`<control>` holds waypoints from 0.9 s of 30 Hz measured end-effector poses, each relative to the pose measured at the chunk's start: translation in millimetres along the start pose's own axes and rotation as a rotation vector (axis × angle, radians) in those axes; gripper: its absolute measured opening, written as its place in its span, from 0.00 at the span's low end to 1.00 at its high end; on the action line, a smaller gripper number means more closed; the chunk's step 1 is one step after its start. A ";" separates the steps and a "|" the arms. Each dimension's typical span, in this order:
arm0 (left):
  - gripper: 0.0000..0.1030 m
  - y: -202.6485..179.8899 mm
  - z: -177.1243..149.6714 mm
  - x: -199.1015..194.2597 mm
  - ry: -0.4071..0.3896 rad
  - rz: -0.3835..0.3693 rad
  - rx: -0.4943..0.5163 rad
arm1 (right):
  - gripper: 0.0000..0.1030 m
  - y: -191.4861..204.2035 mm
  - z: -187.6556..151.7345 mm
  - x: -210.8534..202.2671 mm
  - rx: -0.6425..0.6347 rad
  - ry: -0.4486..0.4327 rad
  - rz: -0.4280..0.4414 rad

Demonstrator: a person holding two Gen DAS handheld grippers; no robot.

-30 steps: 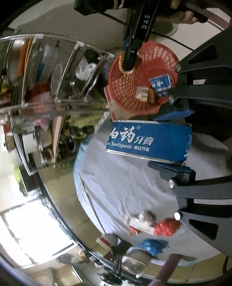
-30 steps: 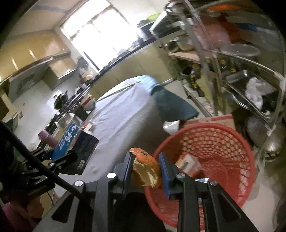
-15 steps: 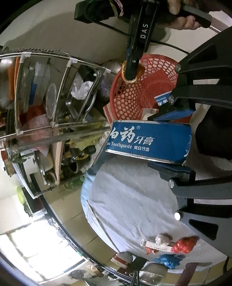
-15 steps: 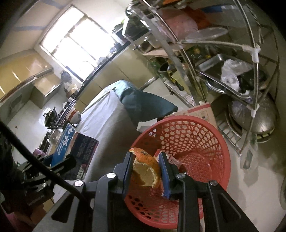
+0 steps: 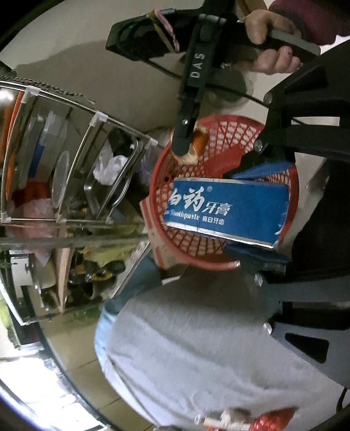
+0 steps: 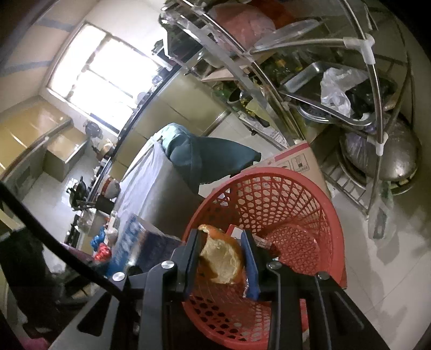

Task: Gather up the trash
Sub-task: 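Carry the toothpaste box and orange peel to the red basket and release both, then return both tools to the table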

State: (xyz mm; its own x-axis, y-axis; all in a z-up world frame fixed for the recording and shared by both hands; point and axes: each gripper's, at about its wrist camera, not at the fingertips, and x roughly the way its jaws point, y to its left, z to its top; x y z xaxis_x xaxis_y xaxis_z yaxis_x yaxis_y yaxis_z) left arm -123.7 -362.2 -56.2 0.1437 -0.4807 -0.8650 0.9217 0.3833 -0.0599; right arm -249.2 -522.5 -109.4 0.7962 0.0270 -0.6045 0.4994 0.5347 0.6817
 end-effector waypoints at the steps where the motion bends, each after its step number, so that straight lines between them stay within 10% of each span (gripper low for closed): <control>1: 0.50 -0.3 -1.0 0.9 0.005 -0.005 0.000 | 0.33 -1.2 1.0 0.9 0.014 0.002 0.010; 6: 0.54 5.4 -6.8 -4.6 -0.002 0.010 0.003 | 0.62 -0.9 2.9 -3.9 0.033 -0.034 0.009; 16: 0.59 70.0 -54.2 -46.7 -0.040 0.187 -0.101 | 0.61 40.4 0.3 -4.8 -0.083 -0.063 0.015; 27: 0.63 174.8 -168.5 -125.6 -0.079 0.439 -0.449 | 0.61 141.0 -31.5 45.2 -0.280 0.064 0.080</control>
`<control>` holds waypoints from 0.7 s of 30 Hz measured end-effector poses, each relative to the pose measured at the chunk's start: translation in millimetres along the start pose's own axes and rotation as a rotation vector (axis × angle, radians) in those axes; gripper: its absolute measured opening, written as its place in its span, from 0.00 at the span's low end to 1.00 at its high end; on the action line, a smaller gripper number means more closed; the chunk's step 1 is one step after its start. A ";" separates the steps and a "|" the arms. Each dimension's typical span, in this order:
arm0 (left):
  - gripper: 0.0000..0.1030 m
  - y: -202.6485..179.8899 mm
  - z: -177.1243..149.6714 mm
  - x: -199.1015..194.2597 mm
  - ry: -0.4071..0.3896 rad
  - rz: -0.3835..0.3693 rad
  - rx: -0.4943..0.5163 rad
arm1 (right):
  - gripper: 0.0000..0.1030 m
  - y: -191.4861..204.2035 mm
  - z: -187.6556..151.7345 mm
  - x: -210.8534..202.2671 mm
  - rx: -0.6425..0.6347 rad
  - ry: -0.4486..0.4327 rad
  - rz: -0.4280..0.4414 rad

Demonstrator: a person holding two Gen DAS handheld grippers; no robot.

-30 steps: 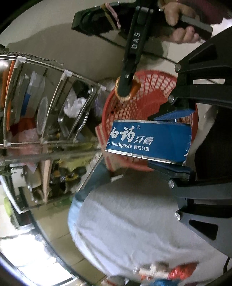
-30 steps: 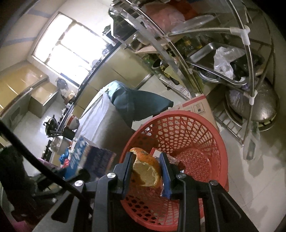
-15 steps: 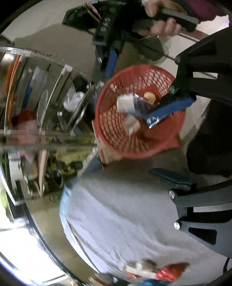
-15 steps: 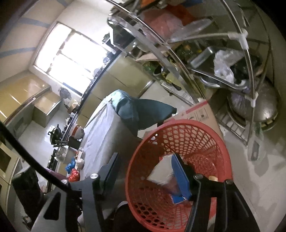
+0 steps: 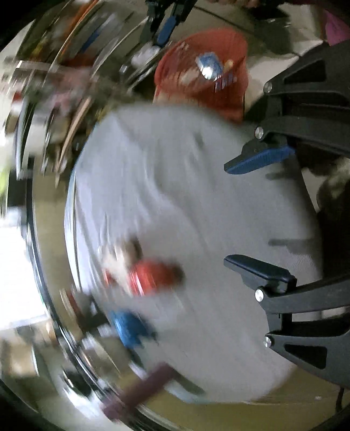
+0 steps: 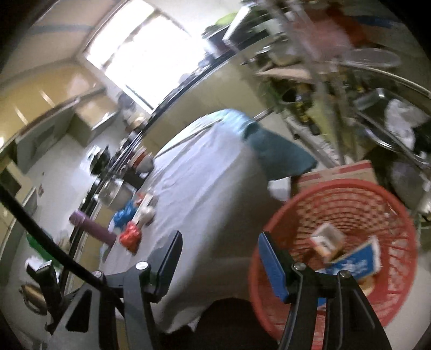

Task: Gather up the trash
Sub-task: 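Return both tools to the table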

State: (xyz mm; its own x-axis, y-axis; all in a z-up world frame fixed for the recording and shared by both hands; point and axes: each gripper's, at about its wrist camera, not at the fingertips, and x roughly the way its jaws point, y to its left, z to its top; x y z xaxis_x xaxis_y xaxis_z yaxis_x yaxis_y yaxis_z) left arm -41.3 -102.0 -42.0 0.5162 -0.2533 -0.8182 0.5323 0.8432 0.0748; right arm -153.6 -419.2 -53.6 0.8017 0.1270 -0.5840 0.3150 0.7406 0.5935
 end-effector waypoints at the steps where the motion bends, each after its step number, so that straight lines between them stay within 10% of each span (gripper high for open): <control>1: 0.64 10.2 -5.0 -2.8 -0.004 0.022 -0.017 | 0.61 9.3 -1.2 5.1 -0.016 0.013 0.006; 8: 0.65 83.0 -46.0 -21.3 0.000 0.158 -0.129 | 0.61 74.7 -17.1 28.7 -0.138 0.088 0.028; 21: 0.67 136.1 -21.4 -59.5 -0.129 0.219 -0.225 | 0.61 127.6 -3.1 9.7 -0.236 0.031 -0.027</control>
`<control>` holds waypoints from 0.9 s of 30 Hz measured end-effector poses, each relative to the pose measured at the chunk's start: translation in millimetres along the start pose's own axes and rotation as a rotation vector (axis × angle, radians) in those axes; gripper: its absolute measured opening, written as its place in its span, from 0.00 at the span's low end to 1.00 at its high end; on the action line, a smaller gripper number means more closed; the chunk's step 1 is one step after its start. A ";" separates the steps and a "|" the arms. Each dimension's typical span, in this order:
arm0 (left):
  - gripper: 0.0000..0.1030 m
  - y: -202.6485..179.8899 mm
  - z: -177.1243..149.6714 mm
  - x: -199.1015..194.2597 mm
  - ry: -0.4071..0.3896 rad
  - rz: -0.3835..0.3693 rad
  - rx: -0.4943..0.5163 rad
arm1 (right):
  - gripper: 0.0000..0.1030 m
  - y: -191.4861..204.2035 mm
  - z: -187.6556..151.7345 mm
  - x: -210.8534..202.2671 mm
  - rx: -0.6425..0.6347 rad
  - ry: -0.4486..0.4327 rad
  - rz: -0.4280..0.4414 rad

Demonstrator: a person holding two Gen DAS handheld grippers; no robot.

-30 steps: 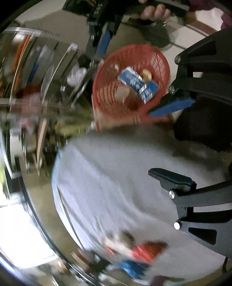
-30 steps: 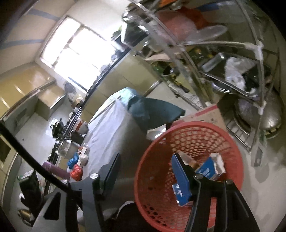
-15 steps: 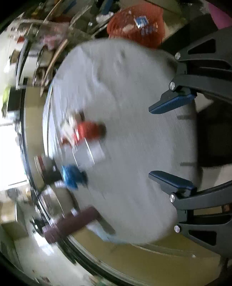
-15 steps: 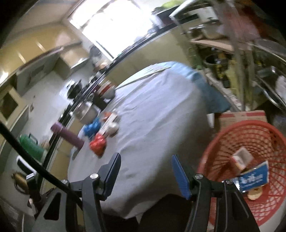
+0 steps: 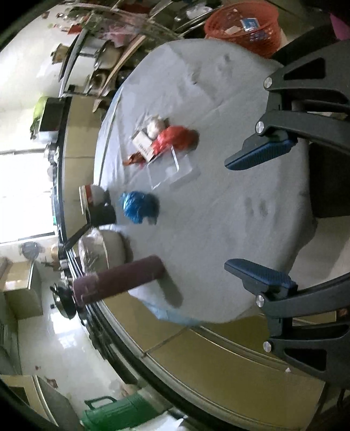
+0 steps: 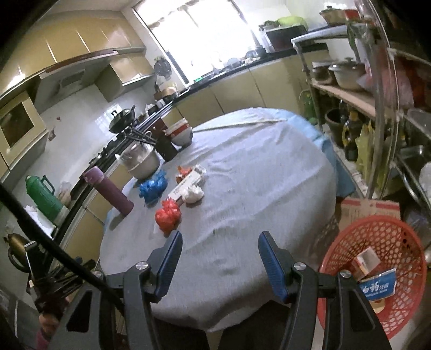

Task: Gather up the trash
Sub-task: 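Return both tools to the table, then grasp the blue plastic bag with the left gripper while the right grasps the red bags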

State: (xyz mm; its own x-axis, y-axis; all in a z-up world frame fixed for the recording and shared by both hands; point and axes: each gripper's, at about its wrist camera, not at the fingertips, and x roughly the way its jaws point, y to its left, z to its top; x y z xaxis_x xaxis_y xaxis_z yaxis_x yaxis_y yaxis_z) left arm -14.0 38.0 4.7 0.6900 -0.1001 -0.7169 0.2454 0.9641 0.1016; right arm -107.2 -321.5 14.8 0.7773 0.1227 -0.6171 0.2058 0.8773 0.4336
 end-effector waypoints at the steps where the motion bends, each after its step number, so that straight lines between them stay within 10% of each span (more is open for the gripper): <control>1: 0.67 4.6 1.5 0.0 -0.001 -0.001 -0.014 | 0.61 2.0 3.6 0.0 -0.004 -0.001 -0.001; 27: 0.67 28.5 -2.8 22.4 0.065 0.083 -0.088 | 0.61 67.5 43.1 125.6 -0.110 0.217 0.163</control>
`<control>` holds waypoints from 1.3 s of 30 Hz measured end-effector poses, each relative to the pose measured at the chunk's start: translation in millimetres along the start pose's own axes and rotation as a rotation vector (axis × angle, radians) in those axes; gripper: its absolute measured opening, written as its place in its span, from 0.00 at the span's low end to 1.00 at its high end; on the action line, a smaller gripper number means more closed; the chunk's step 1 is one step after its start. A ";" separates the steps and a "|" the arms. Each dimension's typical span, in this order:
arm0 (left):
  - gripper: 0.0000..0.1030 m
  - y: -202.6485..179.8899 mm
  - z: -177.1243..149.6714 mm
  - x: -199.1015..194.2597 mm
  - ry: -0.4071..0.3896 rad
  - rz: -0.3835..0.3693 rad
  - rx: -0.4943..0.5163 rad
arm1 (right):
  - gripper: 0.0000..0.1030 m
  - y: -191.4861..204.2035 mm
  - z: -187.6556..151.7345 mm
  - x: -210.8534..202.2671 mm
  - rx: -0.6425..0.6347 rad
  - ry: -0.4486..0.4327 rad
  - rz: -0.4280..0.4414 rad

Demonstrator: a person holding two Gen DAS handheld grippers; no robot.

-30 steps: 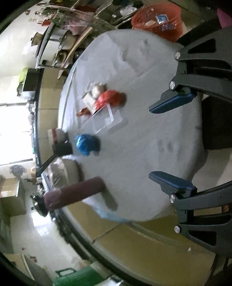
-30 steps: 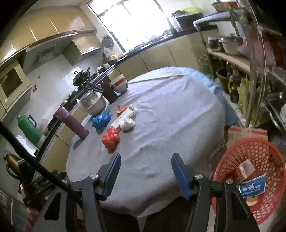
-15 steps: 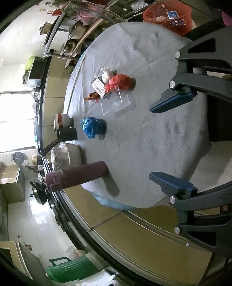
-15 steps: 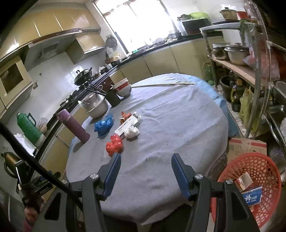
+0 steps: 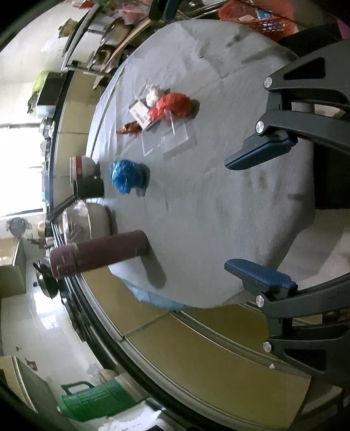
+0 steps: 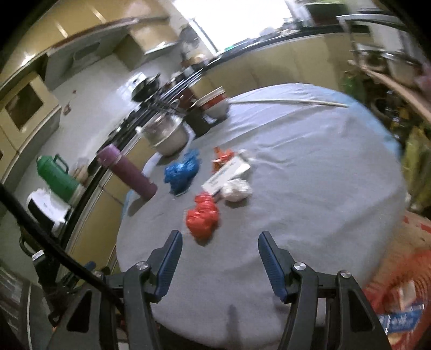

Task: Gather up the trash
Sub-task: 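Grasp the blue plastic bag with the left gripper while the right grasps the red bags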

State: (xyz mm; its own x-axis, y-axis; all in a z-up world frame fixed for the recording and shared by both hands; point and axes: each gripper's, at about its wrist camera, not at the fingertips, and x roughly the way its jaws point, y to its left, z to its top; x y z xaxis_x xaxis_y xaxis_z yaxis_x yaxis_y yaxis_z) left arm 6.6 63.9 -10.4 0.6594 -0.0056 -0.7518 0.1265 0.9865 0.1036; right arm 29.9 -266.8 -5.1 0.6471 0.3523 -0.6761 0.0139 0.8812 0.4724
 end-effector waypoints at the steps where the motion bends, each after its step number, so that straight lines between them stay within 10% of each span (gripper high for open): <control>1: 0.67 2.4 0.3 1.1 0.001 0.007 -0.004 | 0.60 5.6 4.2 12.6 -0.016 0.016 0.001; 18: 0.67 48.1 -2.3 21.4 0.048 0.058 -0.079 | 0.45 28.9 20.5 174.9 -0.005 0.251 -0.066; 39: 0.72 -35.5 181.5 140.4 0.007 -0.161 0.033 | 0.34 -15.7 -23.6 75.0 0.059 0.143 -0.066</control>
State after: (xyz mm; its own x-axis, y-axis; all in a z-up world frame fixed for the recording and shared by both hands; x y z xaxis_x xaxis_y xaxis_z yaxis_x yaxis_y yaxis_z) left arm 229.2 -1.6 -1.4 0.6235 -0.1623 -0.7648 0.2548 0.9670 0.0026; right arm 60.3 -246.8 -76.6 0.5282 0.3393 -0.7784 0.0999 0.8855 0.4538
